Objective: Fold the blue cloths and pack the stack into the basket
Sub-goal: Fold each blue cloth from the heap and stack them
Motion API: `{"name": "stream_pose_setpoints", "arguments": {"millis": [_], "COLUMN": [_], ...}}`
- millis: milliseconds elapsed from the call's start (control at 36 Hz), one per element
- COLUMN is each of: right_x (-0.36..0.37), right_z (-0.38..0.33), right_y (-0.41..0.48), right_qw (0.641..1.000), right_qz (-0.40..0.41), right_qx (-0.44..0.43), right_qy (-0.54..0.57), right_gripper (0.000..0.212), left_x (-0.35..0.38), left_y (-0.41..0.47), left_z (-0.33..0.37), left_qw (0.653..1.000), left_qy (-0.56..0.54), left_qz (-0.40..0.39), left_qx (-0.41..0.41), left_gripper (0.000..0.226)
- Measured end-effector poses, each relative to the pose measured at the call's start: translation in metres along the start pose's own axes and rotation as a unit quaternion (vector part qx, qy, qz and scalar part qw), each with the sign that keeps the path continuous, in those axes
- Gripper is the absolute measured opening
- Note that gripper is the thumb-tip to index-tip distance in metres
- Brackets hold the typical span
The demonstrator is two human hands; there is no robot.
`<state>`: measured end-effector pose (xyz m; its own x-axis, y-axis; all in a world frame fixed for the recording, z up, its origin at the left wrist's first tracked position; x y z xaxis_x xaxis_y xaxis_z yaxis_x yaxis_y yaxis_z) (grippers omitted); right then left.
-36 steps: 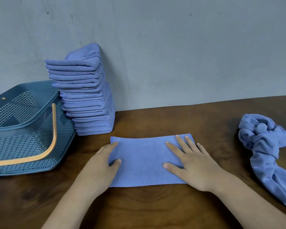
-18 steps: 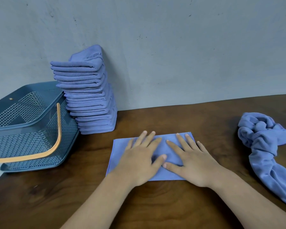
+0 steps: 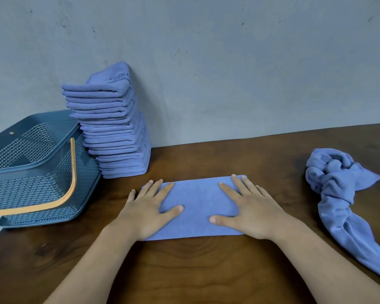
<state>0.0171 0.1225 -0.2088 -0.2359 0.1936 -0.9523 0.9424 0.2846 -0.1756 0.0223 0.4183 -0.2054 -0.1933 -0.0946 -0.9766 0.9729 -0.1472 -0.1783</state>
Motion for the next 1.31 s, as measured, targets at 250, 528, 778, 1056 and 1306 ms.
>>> {"name": "stream_pose_setpoints", "arguments": {"millis": [250,528,778,1056,1306], "right_x": [-0.001,-0.003,-0.015,-0.015,-0.017], "right_z": [0.004,0.026,0.025,0.018,0.018], "right_y": [-0.001,0.013,-0.003,0.014,0.02], "right_qw": [1.0,0.998,1.0,0.991,0.986], "right_qz": [0.002,0.046,-0.014,0.133,0.143], "right_qx": [-0.015,0.022,0.007,0.033,0.055], "right_qy": [0.019,0.03,-0.027,-0.003,0.061], "right_gripper": [0.106,0.059,0.065,0.033,0.013], "left_x": [-0.004,0.018,0.029,0.031,0.031], "left_y": [0.025,0.033,0.007,0.0,-0.002], "left_z": [0.091,0.095,0.096,0.098,0.099], "left_qw": [0.988,0.991,0.99,0.989,0.989], "left_qy": [-0.001,0.007,0.006,0.001,-0.004], "left_qz": [0.07,0.036,0.048,0.048,0.058], "left_qx": [0.136,0.131,0.136,0.138,0.135], "left_gripper": [0.061,0.071,0.082,0.085,0.084]}}
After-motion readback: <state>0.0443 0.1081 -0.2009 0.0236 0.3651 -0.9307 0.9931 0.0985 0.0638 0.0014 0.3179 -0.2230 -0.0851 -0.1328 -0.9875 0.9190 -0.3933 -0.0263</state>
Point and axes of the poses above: each hand's wrist, its own y-axis towards the middle knuckle, its own x-axis out of the palm, z = x × y, the point moved 2 cm from there along y, towards the middle knuckle
